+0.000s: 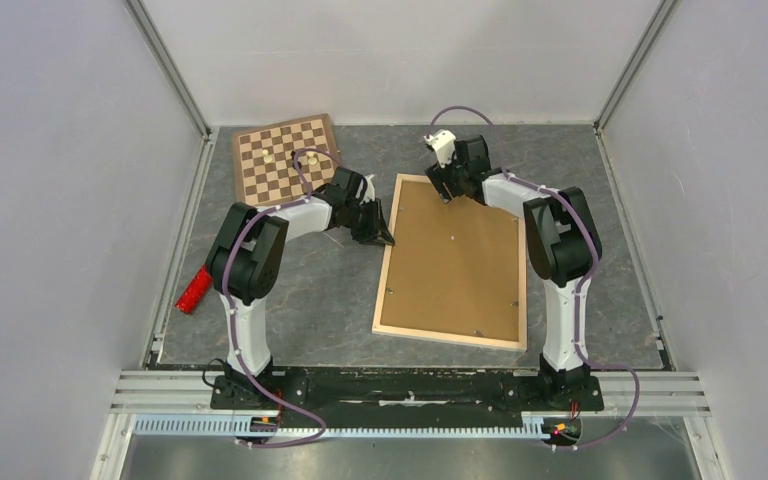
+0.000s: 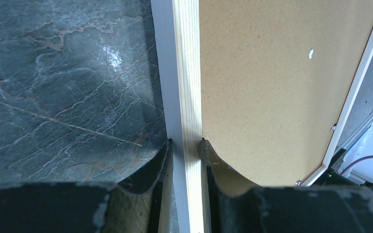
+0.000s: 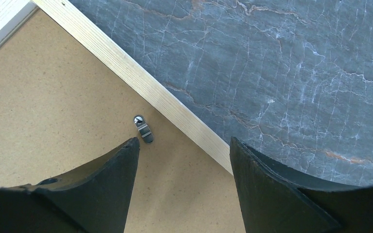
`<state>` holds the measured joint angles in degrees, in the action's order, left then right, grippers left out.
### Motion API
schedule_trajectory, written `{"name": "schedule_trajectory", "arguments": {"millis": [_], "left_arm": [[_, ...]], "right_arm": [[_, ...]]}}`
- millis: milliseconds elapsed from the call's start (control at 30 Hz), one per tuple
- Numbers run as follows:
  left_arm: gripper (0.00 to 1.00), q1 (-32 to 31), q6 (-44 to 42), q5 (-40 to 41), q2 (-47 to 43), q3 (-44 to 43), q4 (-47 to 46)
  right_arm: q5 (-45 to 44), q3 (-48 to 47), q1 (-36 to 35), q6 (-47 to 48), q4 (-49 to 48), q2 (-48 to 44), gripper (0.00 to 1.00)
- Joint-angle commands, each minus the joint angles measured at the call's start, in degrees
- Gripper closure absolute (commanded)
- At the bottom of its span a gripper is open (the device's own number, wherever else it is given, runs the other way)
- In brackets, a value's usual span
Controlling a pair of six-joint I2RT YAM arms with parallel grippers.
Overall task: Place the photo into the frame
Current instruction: Install the photo frame at the center of the board.
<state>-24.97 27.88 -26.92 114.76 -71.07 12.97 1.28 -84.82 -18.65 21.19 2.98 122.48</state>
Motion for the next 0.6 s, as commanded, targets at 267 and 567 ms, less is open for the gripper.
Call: {"name": "schedule_trajectory", "arguments": {"millis": [267,567], "left_arm": [[0.98,0.19,-3.23,4.46,3.84,1.46,5.57],[0.98,0.19,-3.28,4.40,3.86,1.46,5.75]], "right_arm": [[-0.93,-0.32,-0.51,0.65,-1.58,-0.43,0.29],[-4.87,-1.04,-0.46,1.49,-1.56,0.11,0.29]]}}
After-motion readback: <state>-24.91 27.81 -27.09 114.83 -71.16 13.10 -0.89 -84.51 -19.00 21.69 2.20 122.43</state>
